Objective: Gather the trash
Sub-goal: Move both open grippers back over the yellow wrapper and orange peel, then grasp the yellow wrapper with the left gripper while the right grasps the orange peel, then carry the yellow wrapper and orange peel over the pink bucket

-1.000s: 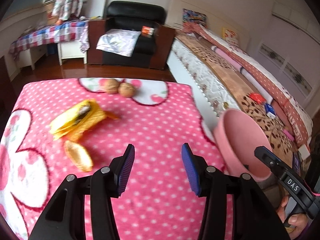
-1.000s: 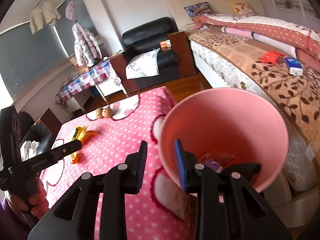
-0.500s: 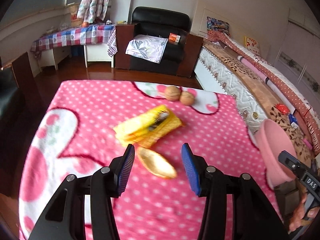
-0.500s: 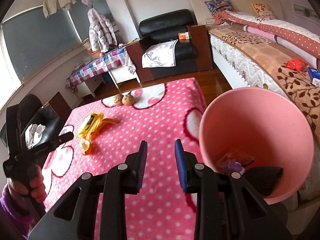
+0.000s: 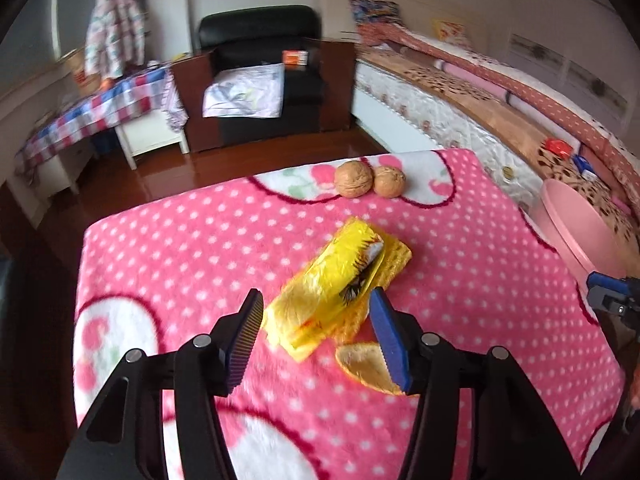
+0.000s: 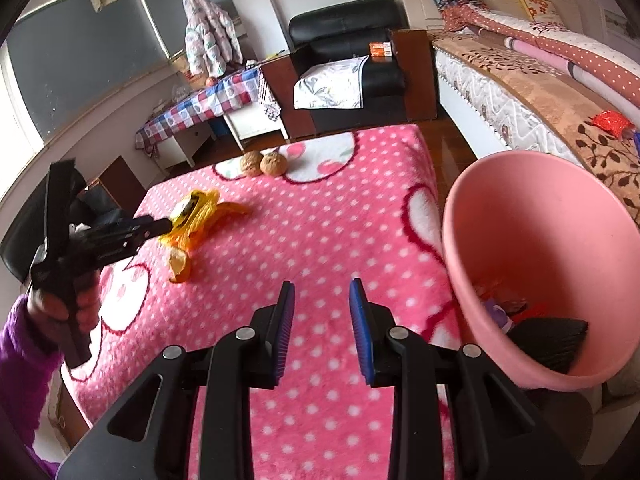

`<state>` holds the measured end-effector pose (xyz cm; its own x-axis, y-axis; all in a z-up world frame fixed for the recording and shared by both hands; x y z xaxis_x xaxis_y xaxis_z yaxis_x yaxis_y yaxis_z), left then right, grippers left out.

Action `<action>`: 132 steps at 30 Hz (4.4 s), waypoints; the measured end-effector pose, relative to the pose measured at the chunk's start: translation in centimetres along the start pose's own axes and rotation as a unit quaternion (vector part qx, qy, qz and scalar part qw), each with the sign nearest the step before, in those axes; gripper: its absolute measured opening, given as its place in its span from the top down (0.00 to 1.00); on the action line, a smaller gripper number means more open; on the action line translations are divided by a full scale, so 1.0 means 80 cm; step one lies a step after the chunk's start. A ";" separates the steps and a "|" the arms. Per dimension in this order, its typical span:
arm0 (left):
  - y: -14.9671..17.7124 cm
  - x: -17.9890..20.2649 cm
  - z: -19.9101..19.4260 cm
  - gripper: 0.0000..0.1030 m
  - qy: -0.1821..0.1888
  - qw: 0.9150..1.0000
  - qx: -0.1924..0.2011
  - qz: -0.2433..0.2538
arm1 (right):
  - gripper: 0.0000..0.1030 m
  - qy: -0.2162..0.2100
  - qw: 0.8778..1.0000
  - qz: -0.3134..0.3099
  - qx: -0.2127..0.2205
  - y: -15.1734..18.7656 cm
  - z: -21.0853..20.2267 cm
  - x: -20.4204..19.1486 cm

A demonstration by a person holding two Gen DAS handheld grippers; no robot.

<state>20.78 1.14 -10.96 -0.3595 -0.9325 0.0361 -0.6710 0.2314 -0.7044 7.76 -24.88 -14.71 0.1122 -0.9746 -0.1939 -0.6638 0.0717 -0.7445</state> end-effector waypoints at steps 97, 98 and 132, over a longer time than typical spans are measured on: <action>0.038 0.068 -0.094 0.94 0.067 0.990 0.042 -0.120 | 0.95 -0.042 0.999 0.012 -0.012 -0.023 0.010 -0.045; 0.035 0.074 -0.092 0.94 0.069 0.990 0.041 -0.117 | 0.95 -0.039 0.999 0.017 -0.009 -0.023 0.008 -0.039; -0.038 0.324 -0.023 0.94 0.162 0.987 0.014 -0.001 | 0.95 0.084 0.984 0.143 0.066 -0.005 -0.080 0.182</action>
<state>12.32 -23.21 -6.56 -0.5494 -0.7942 0.2597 -0.6559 0.2173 -0.7229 4.87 -40.44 -13.15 -0.1965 -0.9309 -0.3079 -0.5467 0.3647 -0.7537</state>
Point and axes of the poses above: each gripper's, at about its wrist camera, not at the fingertips, and z roughly the way its jaws point, x to its right, y to its underside, the point moved 7 cm from there along z, roughly the way its jaws point, and after that the axes turned 4 degrees about x, right-handed, at the moved point
